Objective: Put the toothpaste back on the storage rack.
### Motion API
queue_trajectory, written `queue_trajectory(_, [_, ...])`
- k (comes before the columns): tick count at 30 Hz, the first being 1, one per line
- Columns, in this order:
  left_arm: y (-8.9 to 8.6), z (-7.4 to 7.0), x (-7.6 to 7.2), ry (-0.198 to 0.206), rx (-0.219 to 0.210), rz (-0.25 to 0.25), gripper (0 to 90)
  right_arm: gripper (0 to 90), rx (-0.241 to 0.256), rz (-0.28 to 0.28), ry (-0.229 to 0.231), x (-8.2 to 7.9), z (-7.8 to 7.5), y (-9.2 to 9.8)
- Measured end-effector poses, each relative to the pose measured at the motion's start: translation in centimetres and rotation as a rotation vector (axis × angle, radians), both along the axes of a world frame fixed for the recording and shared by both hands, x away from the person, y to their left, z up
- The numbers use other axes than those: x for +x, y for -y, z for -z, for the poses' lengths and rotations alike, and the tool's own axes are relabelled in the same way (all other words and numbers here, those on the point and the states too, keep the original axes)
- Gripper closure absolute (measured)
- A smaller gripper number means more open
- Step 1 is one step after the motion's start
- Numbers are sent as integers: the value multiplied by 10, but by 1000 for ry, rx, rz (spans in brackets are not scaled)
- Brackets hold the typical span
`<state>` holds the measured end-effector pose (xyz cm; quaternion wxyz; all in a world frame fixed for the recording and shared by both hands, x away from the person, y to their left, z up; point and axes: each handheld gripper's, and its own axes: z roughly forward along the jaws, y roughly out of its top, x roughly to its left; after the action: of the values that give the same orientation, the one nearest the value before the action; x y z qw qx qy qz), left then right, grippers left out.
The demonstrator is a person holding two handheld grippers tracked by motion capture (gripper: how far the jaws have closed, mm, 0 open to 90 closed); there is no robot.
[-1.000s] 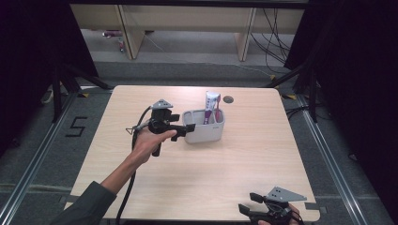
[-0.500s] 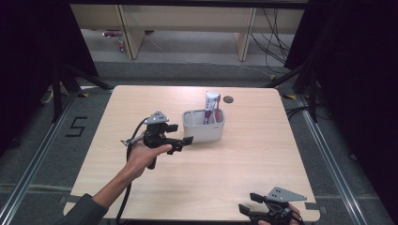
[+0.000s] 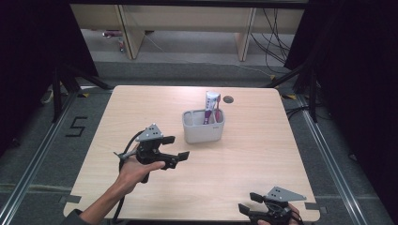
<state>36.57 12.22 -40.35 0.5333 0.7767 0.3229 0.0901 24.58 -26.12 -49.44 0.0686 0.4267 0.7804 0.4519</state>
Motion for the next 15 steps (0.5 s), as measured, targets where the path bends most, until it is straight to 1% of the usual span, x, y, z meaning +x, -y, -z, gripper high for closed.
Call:
queue_trajectory(1, [-1,0,-2,-2,-5,3,164,339,26,9,-29,-1,0,-2])
queue_trajectory(2, [-2,1,-4,-4,-9,15,164,340,26,10,-31,-2,0,-3])
queue_trajectory(3, [-3,2,-6,-7,-18,21,164,339,21,12,-16,-1,0,-2])
queue_trajectory(4, [-4,3,-8,-8,-15,25,164,339,10,9,-7,-1,-1,-2])
queue_trajectory(5, [-6,3,-11,-8,0,27,164,339,-6,5,3,0,-1,0])
queue_trajectory(6, [-7,5,-13,-8,-9,34,164,338,0,0,-3,0,-1,0])
queue_trajectory(7, [-8,5,-15,-7,-4,32,164,338,7,10,-19,-1,-1,-1])
queue_trajectory(8, [-9,6,-17,-7,-6,33,164,336,4,10,-10,1,0,0])
queue_trajectory(10, [-11,9,-21,1,-15,35,164,336,-6,17,-16,0,-1,1])
queue_trajectory(12, [-13,12,-24,-2,-16,42,164,333,18,11,-2,1,0,-1])
queue_trajectory(13, [-15,14,-27,-3,-7,38,164,333,16,9,-9,1,0,-1])
queue_trajectory(14, [-16,16,-29,-4,-9,41,164,333,11,4,7,1,-1,-2])
queue_trajectory(15, [-17,18,-31,-5,-12,47,163,332,17,14,-20,-1,-2,-4])
